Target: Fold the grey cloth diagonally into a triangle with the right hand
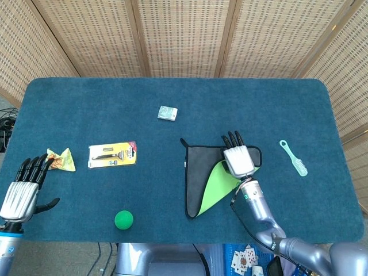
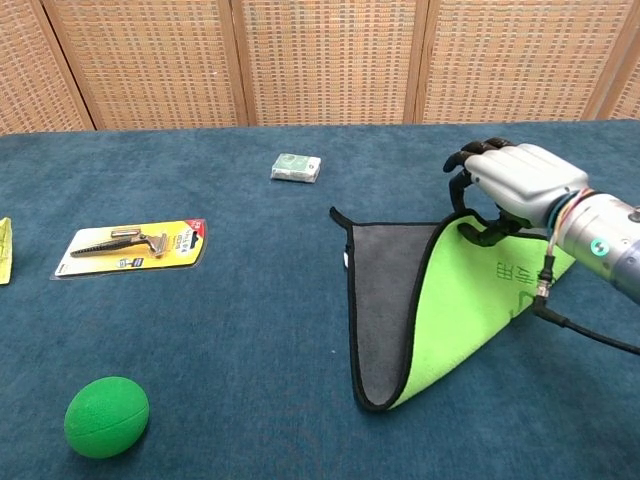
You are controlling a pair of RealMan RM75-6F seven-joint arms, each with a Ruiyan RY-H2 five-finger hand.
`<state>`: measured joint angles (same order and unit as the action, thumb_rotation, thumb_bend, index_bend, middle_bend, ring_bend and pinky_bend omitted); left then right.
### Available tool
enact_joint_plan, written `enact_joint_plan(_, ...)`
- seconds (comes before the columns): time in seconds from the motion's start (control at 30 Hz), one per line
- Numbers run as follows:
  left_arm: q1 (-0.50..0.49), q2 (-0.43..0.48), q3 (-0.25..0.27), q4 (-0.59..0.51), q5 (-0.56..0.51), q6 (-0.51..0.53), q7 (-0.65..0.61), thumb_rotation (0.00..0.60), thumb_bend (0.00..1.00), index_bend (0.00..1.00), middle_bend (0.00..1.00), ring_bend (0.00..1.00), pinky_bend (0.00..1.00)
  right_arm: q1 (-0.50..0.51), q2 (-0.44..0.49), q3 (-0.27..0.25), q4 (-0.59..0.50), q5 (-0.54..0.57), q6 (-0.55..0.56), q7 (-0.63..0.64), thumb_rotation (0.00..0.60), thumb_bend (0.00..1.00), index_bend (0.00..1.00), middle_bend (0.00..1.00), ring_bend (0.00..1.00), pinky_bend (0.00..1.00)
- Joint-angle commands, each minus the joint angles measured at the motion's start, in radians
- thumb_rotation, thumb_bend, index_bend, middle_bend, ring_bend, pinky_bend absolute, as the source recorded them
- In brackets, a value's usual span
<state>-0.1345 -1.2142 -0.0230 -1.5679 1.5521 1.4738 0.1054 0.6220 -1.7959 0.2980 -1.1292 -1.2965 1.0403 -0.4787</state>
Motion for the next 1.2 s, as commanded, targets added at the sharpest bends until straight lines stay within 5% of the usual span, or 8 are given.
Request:
enact_joint_plan(0.03, -0.001, 0.001, 0.0, 0.002, -0.001, -0.002, -0.004, 0.6, 0.17, 0.0, 0.0, 0.0, 0.0, 0.034, -0.026, 0.02, 0.038, 0.03, -0.025, -0.015, 0.6, 0.51, 0.69, 0.17, 0.0, 0.0)
enact_joint_plan(0.5, -0.008, -0.003, 0.001, 0.004, -0.008, -0.019, 0.0, 0.6, 0.17, 0.0, 0.0, 0.0, 0.0, 0.118, -0.096, 0.04, 0.214, 0.108, -0.086, 0.023, 0.6, 0.51, 0.69, 0.17, 0.0, 0.0)
enact_joint_plan(1.2, -0.007, 0.0, 0.003, 0.0, -0.004, -0.012, -0.005, 0.6, 0.17, 0.0, 0.0, 0.0, 0.0, 0.15, -0.109, 0.021, 0.232, 0.124, -0.067, 0.035, 0.6, 0.51, 0.69, 0.17, 0.0, 0.0)
